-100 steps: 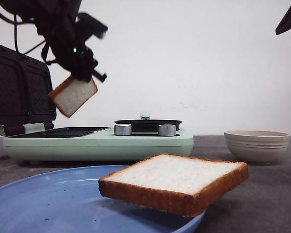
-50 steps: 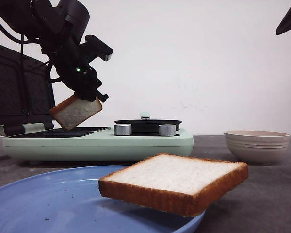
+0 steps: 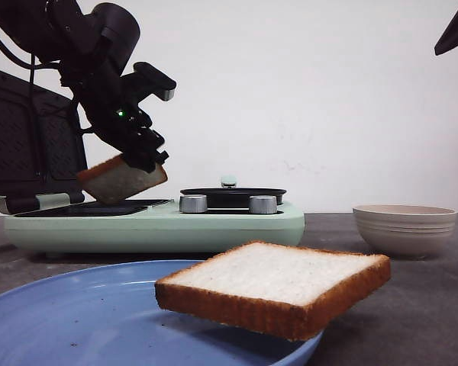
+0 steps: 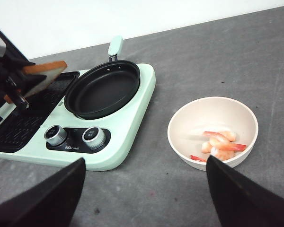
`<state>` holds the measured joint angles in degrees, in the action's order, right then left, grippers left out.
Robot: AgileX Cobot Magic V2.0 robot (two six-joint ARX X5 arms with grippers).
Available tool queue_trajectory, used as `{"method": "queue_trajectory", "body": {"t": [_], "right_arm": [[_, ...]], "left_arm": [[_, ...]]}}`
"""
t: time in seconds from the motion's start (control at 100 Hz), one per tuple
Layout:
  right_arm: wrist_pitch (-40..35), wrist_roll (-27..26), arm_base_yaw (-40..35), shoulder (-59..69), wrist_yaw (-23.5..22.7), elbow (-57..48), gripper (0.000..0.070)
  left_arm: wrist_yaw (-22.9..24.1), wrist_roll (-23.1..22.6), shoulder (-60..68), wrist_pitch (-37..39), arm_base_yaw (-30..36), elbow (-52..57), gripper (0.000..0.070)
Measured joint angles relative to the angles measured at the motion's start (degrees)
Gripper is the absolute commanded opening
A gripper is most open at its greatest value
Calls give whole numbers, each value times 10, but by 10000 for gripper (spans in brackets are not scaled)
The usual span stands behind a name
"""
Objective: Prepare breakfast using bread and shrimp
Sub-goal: 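Lower the bread into the press plate and open the left gripper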
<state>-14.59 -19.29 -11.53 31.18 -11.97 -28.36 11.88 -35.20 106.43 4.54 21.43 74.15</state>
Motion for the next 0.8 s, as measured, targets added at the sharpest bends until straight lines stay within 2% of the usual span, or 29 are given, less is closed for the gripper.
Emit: {"method": "queue_trajectory", "body": {"t": [0.15,0.31,0.8], "right_arm": [[0,0,0,0,0,0,510],[0,0,0,0,0,0,510],[0,0,0,0,0,0,510]], "left_arm": [[0,0,0,6,0,0,535],[0,12,0,7,0,0,700],[49,68,0,-9,0,79,700]]}}
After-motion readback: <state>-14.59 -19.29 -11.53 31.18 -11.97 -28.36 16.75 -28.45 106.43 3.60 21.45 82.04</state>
